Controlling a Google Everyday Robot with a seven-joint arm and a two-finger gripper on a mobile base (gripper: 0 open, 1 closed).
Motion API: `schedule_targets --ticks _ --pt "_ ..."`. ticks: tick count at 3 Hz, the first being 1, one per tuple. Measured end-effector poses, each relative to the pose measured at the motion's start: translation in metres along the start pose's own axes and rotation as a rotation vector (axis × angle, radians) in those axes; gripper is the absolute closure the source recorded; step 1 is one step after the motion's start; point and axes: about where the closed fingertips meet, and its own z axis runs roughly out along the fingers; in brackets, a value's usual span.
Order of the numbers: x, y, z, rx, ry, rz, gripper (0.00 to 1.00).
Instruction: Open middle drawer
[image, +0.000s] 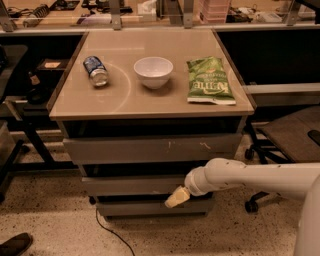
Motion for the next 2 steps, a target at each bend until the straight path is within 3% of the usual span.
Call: schedule_targets --ticks 2 --pt "0.002 -0.014 0.021 0.019 0.024 -0.017 0.0"
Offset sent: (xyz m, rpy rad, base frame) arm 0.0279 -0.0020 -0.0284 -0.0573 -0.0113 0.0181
